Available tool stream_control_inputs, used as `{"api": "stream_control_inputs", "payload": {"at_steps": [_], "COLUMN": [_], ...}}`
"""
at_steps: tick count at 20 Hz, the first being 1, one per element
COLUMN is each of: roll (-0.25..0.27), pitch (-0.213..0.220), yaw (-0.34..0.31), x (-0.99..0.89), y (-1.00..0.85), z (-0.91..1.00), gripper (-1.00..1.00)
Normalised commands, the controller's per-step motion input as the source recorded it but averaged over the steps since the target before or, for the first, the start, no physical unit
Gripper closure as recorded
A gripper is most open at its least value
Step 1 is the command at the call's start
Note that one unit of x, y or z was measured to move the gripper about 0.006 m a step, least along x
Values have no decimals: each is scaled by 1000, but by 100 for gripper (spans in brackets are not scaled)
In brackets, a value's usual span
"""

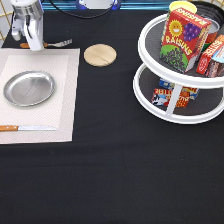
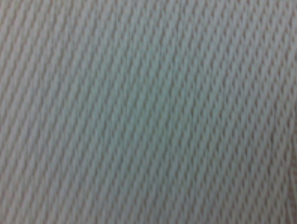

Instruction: Arrange plate and fork

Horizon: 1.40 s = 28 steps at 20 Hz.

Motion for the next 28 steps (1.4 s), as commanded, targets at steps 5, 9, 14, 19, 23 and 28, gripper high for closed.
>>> {"api": "stream_control_inputs", "payload": {"at_steps": [5,9,14,19,23,28], "roll": [109,94,98,116,147,156], "pitch": [144,144,140,155,107,114], "yaw": [-117,-170,-200,-87,1,33], "x": [398,366,269,325,459,529], "y": [-325,-184,-130,-426,-677,-643], "z": [-119,-59,-21,175,301,214], "gripper": [100,100,100,100,100,100]}}
